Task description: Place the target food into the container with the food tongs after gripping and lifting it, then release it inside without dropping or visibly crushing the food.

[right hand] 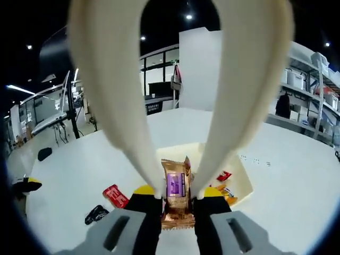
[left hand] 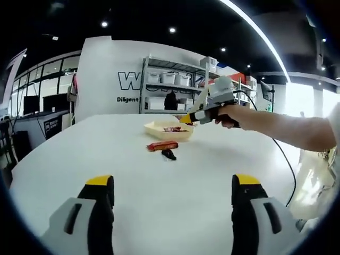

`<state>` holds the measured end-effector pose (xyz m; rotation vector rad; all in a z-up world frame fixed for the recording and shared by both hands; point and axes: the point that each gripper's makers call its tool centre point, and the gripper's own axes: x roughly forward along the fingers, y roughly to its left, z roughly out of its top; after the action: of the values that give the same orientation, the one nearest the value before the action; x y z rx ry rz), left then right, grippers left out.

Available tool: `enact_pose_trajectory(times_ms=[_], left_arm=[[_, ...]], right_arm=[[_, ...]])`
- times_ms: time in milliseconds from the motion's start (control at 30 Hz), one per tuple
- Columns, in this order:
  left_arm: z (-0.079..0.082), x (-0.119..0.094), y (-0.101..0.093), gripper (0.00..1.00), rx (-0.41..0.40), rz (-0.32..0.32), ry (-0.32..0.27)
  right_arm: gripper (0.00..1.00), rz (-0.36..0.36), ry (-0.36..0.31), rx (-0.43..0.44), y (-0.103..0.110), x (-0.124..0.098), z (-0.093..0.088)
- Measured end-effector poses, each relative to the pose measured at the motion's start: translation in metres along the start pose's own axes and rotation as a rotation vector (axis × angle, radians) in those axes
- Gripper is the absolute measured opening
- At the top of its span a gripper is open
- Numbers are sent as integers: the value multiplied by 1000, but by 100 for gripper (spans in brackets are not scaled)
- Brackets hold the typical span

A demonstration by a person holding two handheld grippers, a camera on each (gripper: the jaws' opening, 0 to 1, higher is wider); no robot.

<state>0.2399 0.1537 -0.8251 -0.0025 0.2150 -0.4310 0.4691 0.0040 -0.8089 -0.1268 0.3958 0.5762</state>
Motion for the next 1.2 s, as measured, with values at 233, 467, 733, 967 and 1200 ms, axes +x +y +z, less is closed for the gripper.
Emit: enact_pose_trajectory(times_ms=[233,467,733,967,1200], left_arm=[[-9,1,6,99,2,-11,42],[-17,-1,5,99,-4,-34,72],[-22,0,6,94,-52,-40,88],[-18,-2,10,91,-66,-32,65],[-14,-2,10,90,-78,-22,41]], right_arm=[[16,-12,44,21,-10,17,-13],[17,-18,55,58,-13,21,-21],[21,-23,57,49,-10,20,-25],[22,-41,27,37,-13,15,-14],[22,-24,9,22,-4,2,-6]])
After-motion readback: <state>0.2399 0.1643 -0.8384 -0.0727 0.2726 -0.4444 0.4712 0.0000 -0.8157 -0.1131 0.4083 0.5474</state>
